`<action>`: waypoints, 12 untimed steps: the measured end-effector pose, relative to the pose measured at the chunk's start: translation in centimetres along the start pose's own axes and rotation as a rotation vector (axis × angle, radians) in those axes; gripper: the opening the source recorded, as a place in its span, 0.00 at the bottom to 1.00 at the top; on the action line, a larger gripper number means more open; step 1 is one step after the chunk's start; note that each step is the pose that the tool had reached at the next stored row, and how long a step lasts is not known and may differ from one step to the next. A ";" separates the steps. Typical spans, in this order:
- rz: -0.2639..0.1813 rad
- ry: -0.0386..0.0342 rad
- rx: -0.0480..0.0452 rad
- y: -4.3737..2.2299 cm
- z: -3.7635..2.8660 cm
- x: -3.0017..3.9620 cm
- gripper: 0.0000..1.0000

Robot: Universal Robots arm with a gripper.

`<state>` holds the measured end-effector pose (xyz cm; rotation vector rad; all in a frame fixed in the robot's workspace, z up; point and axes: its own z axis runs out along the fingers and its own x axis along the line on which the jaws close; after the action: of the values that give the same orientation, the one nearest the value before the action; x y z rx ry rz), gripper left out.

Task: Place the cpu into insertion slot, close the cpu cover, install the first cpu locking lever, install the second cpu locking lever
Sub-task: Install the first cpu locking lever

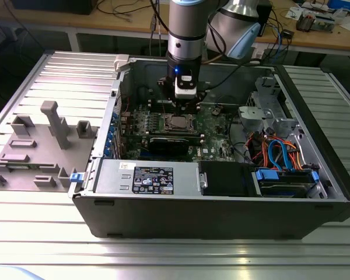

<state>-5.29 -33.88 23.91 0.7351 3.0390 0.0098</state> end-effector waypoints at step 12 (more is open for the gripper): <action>-0.077 0.0000 -0.0012 -0.48 -0.05 0.69 0.11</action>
<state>-6.13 -34.00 23.94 0.6174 3.0646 0.0106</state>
